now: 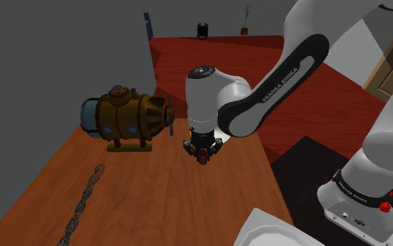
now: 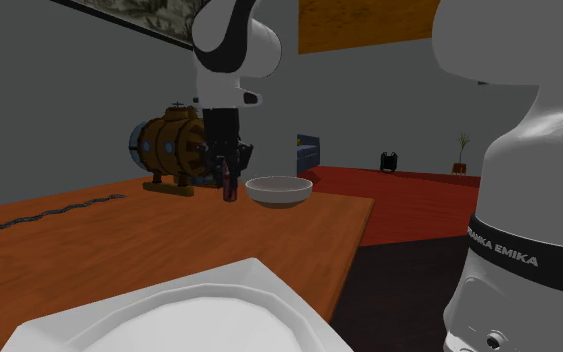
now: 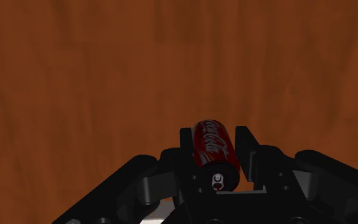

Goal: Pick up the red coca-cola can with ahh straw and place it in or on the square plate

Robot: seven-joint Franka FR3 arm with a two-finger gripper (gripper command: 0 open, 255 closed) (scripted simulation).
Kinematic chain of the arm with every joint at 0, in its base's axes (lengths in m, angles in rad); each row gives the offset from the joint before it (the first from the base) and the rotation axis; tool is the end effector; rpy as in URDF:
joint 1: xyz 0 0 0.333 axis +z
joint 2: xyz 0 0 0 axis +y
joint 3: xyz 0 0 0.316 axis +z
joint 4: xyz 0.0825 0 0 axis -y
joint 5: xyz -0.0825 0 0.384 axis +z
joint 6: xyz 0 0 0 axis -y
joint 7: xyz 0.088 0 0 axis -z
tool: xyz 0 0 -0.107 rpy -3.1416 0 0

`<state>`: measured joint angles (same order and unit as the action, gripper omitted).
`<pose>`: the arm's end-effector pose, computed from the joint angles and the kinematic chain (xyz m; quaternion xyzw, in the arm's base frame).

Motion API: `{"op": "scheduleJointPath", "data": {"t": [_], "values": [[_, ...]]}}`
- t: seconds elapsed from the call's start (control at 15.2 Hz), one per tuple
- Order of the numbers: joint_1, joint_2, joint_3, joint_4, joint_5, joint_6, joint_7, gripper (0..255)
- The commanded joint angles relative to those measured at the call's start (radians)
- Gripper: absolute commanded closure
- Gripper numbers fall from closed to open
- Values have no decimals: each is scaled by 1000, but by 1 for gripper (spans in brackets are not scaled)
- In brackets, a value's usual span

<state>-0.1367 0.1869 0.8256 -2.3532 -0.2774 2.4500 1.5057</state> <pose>0.3896 0.3254 0.2743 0.9540 -0.2992 0.0129 0.0155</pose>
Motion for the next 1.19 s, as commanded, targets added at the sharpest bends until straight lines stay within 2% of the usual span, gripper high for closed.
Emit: {"op": "scheduleJointPath", "data": {"t": [0.0, 0.46, 0.59, 0.86, 1.12], "values": [[-13, -29, 17, 4, 39, -21, -28, 255], [-39, -124, 49, 21, 156, -93, -113, 255], [-28, -196, 75, -41, 234, -76, -130, 255], [38, -338, 103, -148, 402, -61, -166, 255], [148, -464, 108, -234, 551, -70, -177, 255]]}}
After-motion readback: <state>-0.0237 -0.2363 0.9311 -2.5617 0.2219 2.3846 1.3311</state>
